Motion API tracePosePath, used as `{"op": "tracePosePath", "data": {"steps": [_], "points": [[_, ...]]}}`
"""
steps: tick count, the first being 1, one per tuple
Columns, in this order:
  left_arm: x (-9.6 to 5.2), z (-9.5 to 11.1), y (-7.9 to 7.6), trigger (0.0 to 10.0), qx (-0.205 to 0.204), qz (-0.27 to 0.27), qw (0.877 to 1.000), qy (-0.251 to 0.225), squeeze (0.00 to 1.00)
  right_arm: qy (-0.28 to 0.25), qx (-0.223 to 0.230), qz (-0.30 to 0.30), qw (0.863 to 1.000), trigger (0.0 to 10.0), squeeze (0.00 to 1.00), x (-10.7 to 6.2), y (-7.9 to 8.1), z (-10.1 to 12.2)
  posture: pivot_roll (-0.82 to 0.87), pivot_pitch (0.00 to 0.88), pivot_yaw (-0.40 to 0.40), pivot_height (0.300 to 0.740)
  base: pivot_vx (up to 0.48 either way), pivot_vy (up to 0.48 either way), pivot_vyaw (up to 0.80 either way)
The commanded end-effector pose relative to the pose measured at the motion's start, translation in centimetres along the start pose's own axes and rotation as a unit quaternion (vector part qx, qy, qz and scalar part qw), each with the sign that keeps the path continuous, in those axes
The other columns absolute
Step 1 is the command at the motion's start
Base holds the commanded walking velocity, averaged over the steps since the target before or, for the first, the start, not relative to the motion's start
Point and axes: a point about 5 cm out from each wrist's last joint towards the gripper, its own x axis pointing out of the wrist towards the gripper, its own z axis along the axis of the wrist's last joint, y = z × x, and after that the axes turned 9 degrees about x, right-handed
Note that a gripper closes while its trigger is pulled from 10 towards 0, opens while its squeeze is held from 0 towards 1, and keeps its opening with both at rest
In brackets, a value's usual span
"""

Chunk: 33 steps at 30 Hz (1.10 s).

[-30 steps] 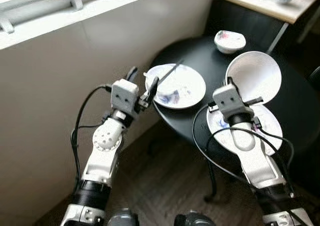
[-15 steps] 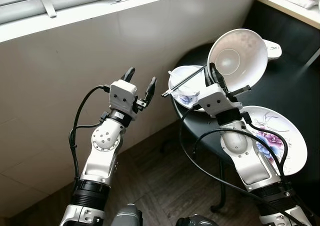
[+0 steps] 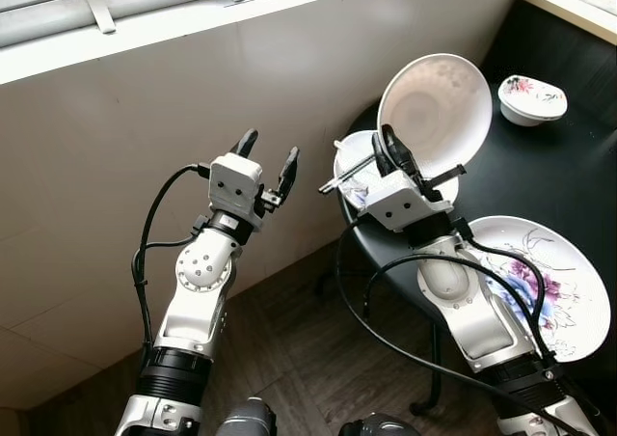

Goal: Kitchen organization

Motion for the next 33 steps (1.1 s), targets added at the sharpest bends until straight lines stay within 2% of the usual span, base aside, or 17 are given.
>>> {"op": "tracePosePath", "data": {"steps": [1, 6, 12, 17, 22, 28, 33], "points": [[0.18, -0.01, 0.04, 10.0, -0.003, -0.002, 1.0, 0.003, 0.0, -0.007, 0.011, -0.003, 1.0, 0.0, 0.0, 0.07, -0.2, 0.26, 0.12, 0.0, -0.042, 0.74, 0.0, 0.0, 0.8], [0.29, 0.25, -0.16, 10.0, -0.006, -0.006, 1.0, -0.008, 0.0, -0.006, 0.015, -0.003, 1.0, 0.0, 0.0, 0.05, -0.22, 0.14, 0.12, 0.0, -0.041, 0.74, 0.0, 0.464, 0.8], [0.25, 0.16, -0.14, 10.0, -0.008, -0.005, 1.0, -0.002, 0.0, -0.005, 0.02, -0.004, 1.0, 0.0, 0.0, 0.04, -0.2, 0.09, 0.12, 0.0, -0.043, 0.74, 0.0, 0.0, 0.8], [0.29, 0.25, -0.12, 10.0, -0.011, -0.005, 1.0, -0.008, 0.0, -0.005, 0.023, -0.004, 1.0, 0.0, 0.0, 0.06, -0.18, 0.05, 0.13, 0.0, -0.044, 0.74, 0.0, 0.454, 0.8], [0.24, 0.28, -0.21, 10.0, -0.012, -0.007, 1.0, -0.009, 0.0, -0.005, 0.027, -0.004, 1.0, 0.0, 0.0, 0.03, -0.16, -0.02, 0.13, 0.0, -0.044, 0.74, 0.0, 0.0, 0.8], [0.23, 0.32, -0.23, 10.0, -0.007, -0.009, 1.0, -0.013, 0.0, -0.001, 0.042, -0.003, 0.999, 0.0, 0.0, -0.06, -0.05, -0.15, 0.13, 0.0, -0.046, 0.74, 0.0, 0.453, 0.8], [0.2, 0.4, -0.19, 10.0, -0.007, -0.005, 1.0, -0.015, 0.0, -0.002, 0.051, 0.003, 0.999, 0.0, 0.0, -0.12, 0.11, -0.14, 0.13, 0.0, -0.045, 0.74, 0.0, 0.0, 0.8]]}}
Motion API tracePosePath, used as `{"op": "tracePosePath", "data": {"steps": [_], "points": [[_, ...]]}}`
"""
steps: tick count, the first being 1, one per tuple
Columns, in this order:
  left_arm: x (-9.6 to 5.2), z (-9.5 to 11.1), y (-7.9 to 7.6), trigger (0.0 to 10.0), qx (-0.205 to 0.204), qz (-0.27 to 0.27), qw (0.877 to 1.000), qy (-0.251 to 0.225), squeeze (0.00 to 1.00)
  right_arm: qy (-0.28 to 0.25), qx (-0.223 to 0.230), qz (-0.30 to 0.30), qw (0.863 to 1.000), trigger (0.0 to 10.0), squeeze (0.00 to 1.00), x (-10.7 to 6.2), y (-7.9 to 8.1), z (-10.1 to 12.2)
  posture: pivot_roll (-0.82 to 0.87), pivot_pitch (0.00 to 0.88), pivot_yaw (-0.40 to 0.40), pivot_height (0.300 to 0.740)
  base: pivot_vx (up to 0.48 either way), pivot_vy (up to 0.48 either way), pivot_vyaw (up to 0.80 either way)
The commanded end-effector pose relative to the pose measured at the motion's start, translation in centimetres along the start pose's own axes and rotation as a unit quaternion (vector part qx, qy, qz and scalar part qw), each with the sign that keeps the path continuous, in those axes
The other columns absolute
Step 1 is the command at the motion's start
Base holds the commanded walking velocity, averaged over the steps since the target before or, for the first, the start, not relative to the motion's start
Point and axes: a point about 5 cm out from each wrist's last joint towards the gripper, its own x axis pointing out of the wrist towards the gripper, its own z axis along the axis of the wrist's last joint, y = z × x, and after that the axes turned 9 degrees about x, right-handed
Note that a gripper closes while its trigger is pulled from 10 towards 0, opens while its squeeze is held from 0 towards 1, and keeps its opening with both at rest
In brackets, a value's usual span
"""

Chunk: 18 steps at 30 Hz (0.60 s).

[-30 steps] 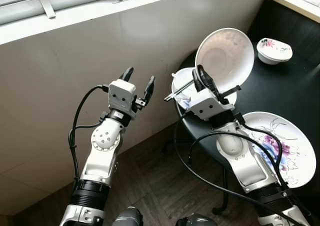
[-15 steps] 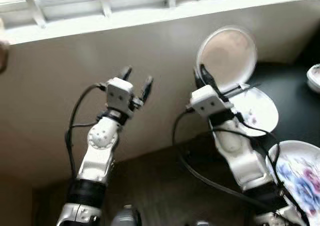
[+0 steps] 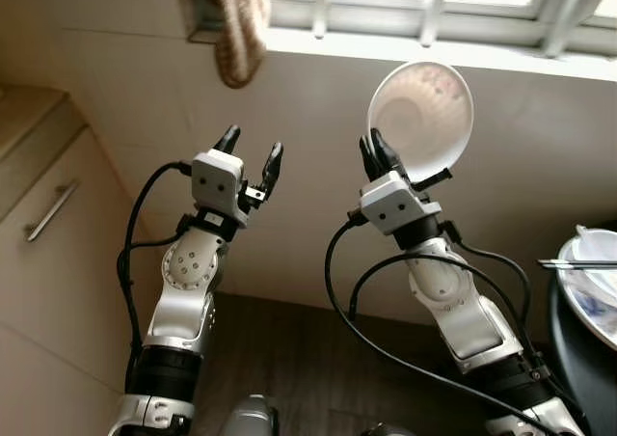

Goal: Kitchen organization

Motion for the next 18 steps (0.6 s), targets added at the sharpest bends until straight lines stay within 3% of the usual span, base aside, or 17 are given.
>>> {"op": "tracePosePath", "data": {"steps": [1, 18], "points": [[0.13, 0.23, 0.03, 10.0, 0.009, -0.005, 1.0, -0.004, 0.0, -0.012, 0.009, -0.003, 1.0, 0.0, 0.0, 0.29, -0.26, 0.47, 0.13, 0.0, -0.044, 0.74, 0.0, 0.0, 0.8], [0.23, 0.21, 0.35, 10.0, 0.016, -0.001, 1.0, -0.004, 0.0, -0.012, 0.017, 0.001, 1.0, 0.0, 0.0, 0.42, -0.09, 0.47, 0.13, 0.0, -0.041, 0.74, 0.0, 0.0, 0.8]]}}
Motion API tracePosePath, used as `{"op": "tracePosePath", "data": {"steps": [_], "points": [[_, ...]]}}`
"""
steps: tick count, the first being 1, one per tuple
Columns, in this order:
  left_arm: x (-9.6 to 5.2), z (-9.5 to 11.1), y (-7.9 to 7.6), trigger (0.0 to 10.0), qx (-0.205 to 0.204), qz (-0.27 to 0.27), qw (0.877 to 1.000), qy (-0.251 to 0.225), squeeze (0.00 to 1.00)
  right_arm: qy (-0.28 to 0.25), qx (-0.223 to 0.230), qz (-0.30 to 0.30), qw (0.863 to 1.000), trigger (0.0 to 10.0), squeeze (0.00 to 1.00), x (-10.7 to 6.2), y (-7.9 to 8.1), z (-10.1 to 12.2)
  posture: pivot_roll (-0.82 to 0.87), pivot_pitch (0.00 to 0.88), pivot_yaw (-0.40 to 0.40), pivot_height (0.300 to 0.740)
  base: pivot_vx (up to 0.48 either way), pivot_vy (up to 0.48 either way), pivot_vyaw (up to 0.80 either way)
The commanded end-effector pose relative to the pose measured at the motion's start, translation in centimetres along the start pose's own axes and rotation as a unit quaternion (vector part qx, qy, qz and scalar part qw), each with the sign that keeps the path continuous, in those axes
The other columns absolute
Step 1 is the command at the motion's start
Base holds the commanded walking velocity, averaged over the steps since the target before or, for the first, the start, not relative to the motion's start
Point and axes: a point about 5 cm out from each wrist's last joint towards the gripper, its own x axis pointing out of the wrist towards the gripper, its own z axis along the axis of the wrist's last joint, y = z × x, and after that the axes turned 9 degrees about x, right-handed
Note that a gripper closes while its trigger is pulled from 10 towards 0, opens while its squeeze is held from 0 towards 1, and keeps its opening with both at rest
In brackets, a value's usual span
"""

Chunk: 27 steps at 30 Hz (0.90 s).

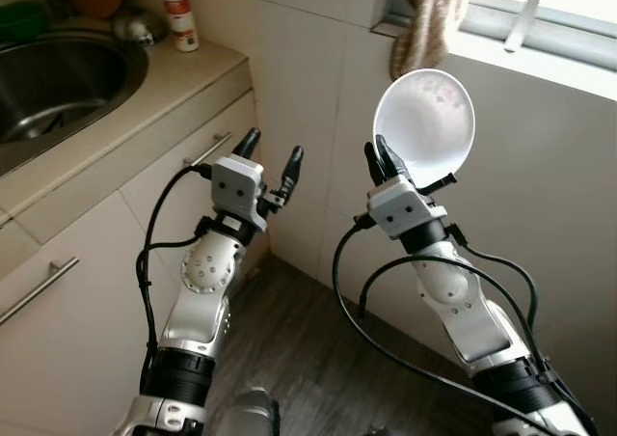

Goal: Kitchen organization

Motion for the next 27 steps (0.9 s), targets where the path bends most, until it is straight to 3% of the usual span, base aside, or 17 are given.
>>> {"op": "tracePosePath", "data": {"steps": [1, 4, 12, 27], "points": [[0.37, 0.36, -0.28, 10.0, -0.003, -0.002, 1.0, -0.009, 0.0, -0.003, -0.002, 0.0, 1.0, 0.0, 0.0, -0.09, -0.37, 0.04, 0.13, 0.0, -0.041, 0.74, 0.0, 0.0, 0.8], [0.39, 0.34, -0.3, 10.0, -0.005, -0.003, 1.0, -0.008, 0.0, -0.003, -0.002, -0.001, 1.0, 0.0, 0.0, -0.07, -0.37, 0.05, 0.13, 0.0, -0.04, 0.74, 0.0, 0.0, 0.8], [0.44, 0.54, -0.32, 10.0, -0.01, -0.006, 1.0, -0.015, 0.0, -0.007, 0.001, -0.003, 1.0, 0.0, 0.0, 0.06, -0.34, 0.18, 0.13, 0.0, -0.038, 0.74, 0.0, 0.384, 0.8], [0.47, 0.78, -0.11, 10.0, 0.0, -0.006, 1.0, -0.024, 0.0, -0.022, 0.001, -0.012, 1.0, 0.0, 0.0, 0.32, -0.56, 0.66, 0.14, 0.0, -0.035, 0.74, 0.0, 0.0, 0.8]]}}
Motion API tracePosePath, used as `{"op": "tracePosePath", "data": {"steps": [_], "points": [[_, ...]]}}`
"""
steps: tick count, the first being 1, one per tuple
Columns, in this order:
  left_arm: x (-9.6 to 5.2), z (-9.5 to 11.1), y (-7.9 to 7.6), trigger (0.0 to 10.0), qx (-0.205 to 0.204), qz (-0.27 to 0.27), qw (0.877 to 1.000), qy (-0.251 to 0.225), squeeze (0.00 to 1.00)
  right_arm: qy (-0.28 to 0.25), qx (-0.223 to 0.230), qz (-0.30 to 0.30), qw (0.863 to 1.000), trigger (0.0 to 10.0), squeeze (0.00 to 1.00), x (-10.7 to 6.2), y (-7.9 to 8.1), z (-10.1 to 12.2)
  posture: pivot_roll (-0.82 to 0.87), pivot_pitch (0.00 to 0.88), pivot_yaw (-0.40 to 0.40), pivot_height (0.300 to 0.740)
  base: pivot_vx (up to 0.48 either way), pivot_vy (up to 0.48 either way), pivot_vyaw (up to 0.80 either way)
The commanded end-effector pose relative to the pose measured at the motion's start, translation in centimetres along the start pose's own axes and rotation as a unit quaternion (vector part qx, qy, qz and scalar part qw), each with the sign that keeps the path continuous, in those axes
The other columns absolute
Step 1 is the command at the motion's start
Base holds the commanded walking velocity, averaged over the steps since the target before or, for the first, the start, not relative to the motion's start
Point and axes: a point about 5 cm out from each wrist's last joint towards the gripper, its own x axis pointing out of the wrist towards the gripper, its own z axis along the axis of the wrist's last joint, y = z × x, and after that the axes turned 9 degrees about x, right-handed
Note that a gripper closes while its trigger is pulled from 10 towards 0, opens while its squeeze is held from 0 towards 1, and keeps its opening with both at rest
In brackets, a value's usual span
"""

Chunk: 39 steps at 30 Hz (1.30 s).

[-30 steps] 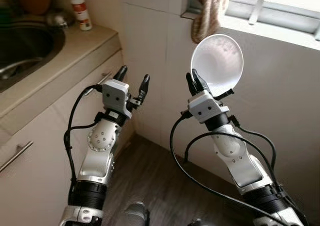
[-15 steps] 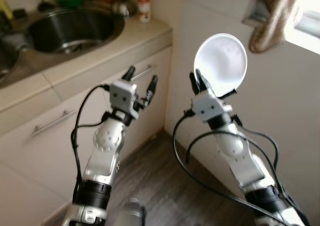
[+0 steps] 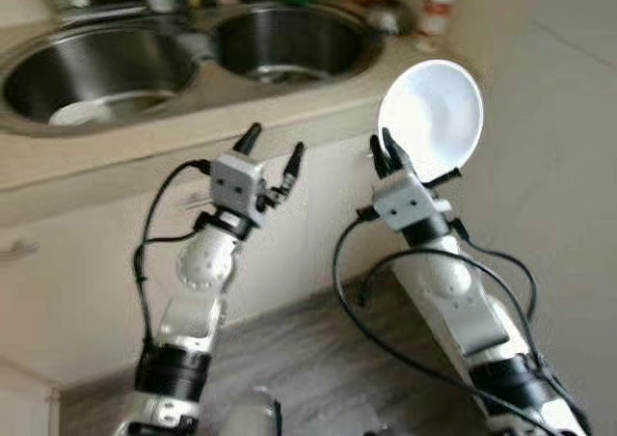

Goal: Kitchen organization

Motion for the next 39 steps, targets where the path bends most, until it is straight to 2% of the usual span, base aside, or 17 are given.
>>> {"op": "tracePosePath", "data": {"steps": [1, 7, 14, 23, 24, 25, 26, 32, 36, 39], "points": [[0.35, 0.37, -0.69, 10.0, -0.003, -0.008, 1.0, -0.009, 0.0, -0.005, -0.008, -0.01, 1.0, 0.0, 0.0, -0.05, -0.78, 0.09, 0.14, 0.0, -0.035, 0.74, 0.0, 0.0, 0.8], [0.37, 0.38, -0.5, 10.0, 0.001, -0.002, 1.0, -0.01, 0.0, -0.013, -0.008, -0.015, 1.0, 0.0, 0.0, 0.09, -0.94, 0.29, 0.14, 0.0, -0.037, 0.74, 0.0, 0.0, 0.8], [0.42, 0.42, -0.35, 10.0, 0.002, 0.003, 1.0, -0.011, 0.0, -0.027, -0.001, -0.031, 0.999, 0.0, 0.0, 0.25, -1.41, 0.66, 0.14, 0.0, -0.041, 0.74, 0.332, 0.0, 0.76], [0.41, 0.42, -0.38, 10.0, 0.002, 0.005, 1.0, -0.013, 0.0, -0.027, -0.002, -0.041, 0.999, 0.0, 0.0, 0.37, -1.74, 0.69, 0.14, 0.0, -0.042, 0.74, 0.39, 0.0, 0.0], [0.4, 0.42, -0.38, 10.0, 0.002, 0.005, 1.0, -0.013, 0.0, -0.022, 0.0, -0.038, 0.999, 1.8, 0.0, 0.43, -1.67, 0.58, 0.14, 0.0, -0.042, 0.74, 0.39, 0.0, 0.0], [0.39, 0.43, -0.38, 10.0, 0.002, 0.005, 1.0, -0.013, 0.0, -0.017, 0.0, -0.036, 0.999, 7.2, 0.0, 0.5, -1.6, 0.47, 0.14, 0.0, -0.042, 0.74, 0.386, 0.0, 0.0], [0.39, 0.43, -0.38, 10.0, 0.002, 0.006, 1.0, -0.013, 0.0, -0.013, -0.001, -0.035, 0.999, 10.0, 0.0, 0.56, -1.55, 0.39, 0.14, 0.0, -0.042, 0.74, 0.382, 0.0, 0.0], [0.41, 0.44, -0.37, 10.0, 0.003, 0.007, 1.0, -0.014, 0.0, -0.011, 0.001, -0.016, 1.0, 10.0, 0.0, 0.68, -1.11, 0.31, 0.14, 0.0, -0.044, 0.74, 0.376, 0.0, 0.0], [0.42, 0.43, -0.36, 10.0, 0.003, 0.007, 1.0, -0.015, 0.0, -0.005, -0.02, -0.005, 1.0, 10.0, 0.0, 0.76, -0.9, 0.16, 0.14, 0.0, -0.044, 0.74, 0.341, 0.0, 0.8], [0.43, 0.45, -0.38, 10.0, 0.003, 0.007, 1.0, -0.016, 0.0, -0.014, 0.003, -0.017, 1.0, 10.0, 0.0, 0.7, -1.04, 0.38, 0.14, 0.0, -0.045, 0.74, 0.325, 0.0, 0.8]]}}
